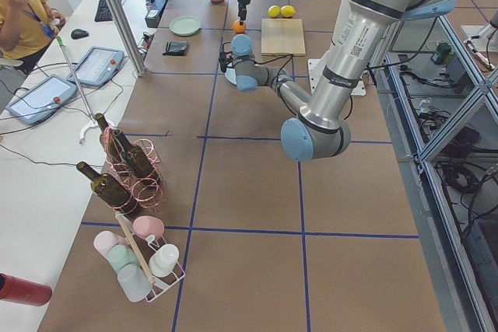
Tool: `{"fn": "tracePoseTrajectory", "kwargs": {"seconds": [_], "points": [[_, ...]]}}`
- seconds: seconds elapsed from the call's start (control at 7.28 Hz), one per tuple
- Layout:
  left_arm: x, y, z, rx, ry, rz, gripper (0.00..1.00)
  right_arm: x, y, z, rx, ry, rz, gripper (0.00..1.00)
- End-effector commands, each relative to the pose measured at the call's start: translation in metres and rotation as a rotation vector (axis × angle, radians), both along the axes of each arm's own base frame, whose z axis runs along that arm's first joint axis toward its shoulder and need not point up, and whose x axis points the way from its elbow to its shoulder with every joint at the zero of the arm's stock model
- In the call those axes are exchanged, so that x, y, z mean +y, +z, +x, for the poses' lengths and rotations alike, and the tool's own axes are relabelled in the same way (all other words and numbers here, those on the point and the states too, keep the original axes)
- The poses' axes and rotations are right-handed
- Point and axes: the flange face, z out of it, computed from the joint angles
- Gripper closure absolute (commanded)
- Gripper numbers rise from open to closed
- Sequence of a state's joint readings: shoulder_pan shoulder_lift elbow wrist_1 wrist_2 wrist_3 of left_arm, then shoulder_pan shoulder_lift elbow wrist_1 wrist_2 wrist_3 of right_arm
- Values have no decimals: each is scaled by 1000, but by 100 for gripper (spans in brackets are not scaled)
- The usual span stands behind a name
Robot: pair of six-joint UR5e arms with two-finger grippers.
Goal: Pick orange to plate
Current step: 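Hold the plate with the left gripper while the right gripper reaches toward the orange, then lower the right gripper over the orange and close on it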
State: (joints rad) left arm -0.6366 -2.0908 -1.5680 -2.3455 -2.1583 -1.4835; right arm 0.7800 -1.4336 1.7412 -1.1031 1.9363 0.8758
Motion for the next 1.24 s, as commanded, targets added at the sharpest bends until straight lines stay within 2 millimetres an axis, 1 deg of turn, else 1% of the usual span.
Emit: {"fn": "tracePoseTrajectory", "kwargs": {"seconds": [0.0,0.14,0.41,0.96,1.1], "points": [[0,-2,-2,5,-5,-4,0,-1,3,-5,6,-2,-4,0],[2,-6,-4,11,-3,1,0,-1,6,-7,10,-5,-8,0],[2,-5,-5,11,-5,1,0,-12,1,-21,7,-9,-6,0],[2,-8,-7,16,-5,3,0,-13,9,-24,20,-14,-14,0],[2,-12,-11,23,-11,9,0,-13,10,-24,21,-16,-13,0]]}}
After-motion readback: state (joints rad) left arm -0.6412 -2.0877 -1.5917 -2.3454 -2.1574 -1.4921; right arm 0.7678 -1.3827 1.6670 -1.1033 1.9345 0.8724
